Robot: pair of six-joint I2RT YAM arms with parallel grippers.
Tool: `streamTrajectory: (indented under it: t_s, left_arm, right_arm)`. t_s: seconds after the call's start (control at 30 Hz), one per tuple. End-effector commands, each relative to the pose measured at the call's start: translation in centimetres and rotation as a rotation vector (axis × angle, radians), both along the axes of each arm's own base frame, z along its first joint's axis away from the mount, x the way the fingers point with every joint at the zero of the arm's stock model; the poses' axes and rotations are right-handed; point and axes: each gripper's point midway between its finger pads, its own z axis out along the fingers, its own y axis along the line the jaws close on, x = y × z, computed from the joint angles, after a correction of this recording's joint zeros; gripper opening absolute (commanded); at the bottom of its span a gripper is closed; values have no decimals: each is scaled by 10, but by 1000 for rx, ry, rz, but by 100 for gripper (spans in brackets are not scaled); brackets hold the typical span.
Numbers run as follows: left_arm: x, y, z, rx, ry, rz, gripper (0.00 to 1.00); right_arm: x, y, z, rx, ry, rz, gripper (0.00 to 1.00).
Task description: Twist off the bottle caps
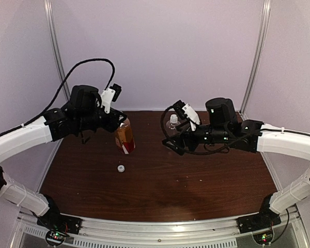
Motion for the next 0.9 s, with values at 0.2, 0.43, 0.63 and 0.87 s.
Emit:
streamTrajectory:
  t_s: [0.2,0.43,0.63,0.87]
  left_arm:
    - [68,36,-49,25,-62,289,0]
    - [93,31,-68,-33,-82,292,0]
    - [105,23,-88,-19,-42,279,0]
    - [107,24,-113,-18,11,293,3]
  right_arm:
    - [25,-27,12,6,-28,-207,100]
    - [33,-38,15,5,-44,-281,100]
    - [42,-47,9,-28,-41,-344,100]
    - [66,-57,4,-117,-48,-449,100]
